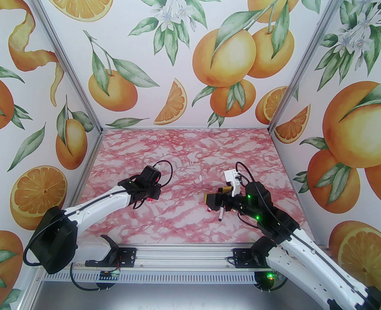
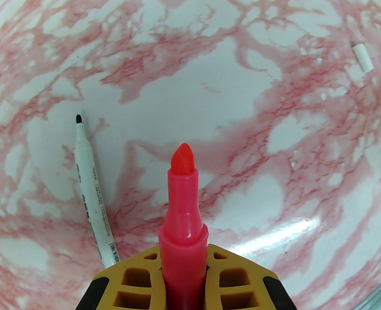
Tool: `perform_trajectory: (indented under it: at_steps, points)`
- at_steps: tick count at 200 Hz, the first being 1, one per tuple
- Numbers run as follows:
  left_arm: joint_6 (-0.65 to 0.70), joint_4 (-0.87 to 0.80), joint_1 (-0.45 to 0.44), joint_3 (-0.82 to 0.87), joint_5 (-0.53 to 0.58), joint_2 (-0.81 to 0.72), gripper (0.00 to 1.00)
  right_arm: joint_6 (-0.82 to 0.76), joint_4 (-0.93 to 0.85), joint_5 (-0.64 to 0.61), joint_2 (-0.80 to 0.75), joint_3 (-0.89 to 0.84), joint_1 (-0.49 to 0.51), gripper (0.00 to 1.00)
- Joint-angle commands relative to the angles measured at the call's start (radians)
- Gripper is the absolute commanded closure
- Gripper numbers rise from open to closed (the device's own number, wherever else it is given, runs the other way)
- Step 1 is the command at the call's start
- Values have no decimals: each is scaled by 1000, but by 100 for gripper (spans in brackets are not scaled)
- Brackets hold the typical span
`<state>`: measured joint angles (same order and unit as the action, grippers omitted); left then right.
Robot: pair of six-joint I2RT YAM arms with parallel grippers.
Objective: Open the pen caps
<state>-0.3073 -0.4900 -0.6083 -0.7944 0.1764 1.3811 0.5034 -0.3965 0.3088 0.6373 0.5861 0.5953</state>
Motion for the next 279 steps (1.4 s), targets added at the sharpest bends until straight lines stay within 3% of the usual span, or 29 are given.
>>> perform_trajectory:
  at_steps: [1,111,279]
  points:
    - [12,27,11,-45,29,40,99,0,-5,44,7,3,7,0]
    - [-47,20,32,-121,157,259,98,-2,3,44,30,-20,7,0]
    - [-111,-10,35,-106,183,314,90,14,25,41,41,-45,6,0]
